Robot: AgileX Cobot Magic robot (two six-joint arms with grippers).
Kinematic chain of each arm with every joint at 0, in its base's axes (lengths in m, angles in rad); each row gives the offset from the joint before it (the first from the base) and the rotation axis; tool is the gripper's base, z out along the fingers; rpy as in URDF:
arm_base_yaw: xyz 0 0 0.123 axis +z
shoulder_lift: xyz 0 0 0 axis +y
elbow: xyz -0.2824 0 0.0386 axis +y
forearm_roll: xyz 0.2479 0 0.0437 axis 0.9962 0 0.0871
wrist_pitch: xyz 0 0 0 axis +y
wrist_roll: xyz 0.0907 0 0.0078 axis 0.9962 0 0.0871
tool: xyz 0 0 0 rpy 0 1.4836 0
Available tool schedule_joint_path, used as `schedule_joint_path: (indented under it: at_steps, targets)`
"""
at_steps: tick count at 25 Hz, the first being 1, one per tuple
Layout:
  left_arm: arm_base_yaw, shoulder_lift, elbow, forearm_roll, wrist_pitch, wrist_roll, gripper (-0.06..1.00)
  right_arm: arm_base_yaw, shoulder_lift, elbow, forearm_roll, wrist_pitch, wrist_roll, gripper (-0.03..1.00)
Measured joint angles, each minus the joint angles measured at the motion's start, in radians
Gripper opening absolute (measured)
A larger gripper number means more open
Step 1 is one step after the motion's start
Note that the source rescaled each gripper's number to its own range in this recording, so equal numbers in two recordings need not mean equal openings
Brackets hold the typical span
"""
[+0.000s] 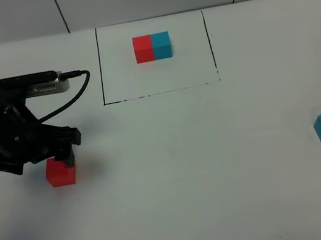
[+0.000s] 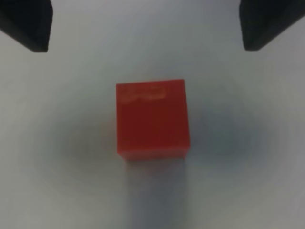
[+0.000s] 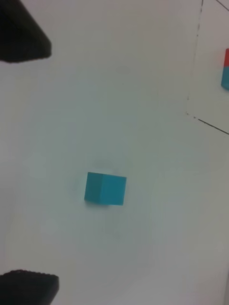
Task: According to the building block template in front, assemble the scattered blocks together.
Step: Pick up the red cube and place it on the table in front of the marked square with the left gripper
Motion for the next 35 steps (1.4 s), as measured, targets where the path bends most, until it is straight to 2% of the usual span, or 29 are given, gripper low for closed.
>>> schedule_joint_path:
  at_steps: [7,16,25,28,30,33,34,35]
  targets:
    - [0.000,0.098,-0.016,0.019,-0.037,-0.010,0.84,0.000,0.000,0.000,0.000,0.000,0.000,0.90]
    - [0.000,0.178,-0.017,0.024,-0.141,-0.011,0.84,0.000,0.000,0.000,0.000,0.000,0.000,0.90]
    - [0.000,0.240,-0.018,0.024,-0.160,-0.011,0.82,0.000,0.000,0.000,0.000,0.000,0.000,0.90]
    - [0.000,0.240,-0.017,0.024,-0.163,-0.011,0.67,0.000,0.000,0.000,0.000,0.000,0.000,0.90]
    - [0.000,0.240,-0.017,0.024,-0.163,-0.011,0.50,0.000,0.000,0.000,0.000,0.000,0.000,0.90]
    - [0.000,0.240,-0.017,0.025,-0.162,-0.011,0.10,0.000,0.000,0.000,0.000,0.000,0.000,0.90]
    - [0.000,0.240,-0.017,0.025,-0.161,-0.010,0.00,0.000,0.000,0.000,0.000,0.000,0.000,0.90]
    - [0.000,0.240,-0.017,0.029,-0.158,-0.005,0.01,0.000,0.000,0.000,0.000,0.000,0.000,0.90]
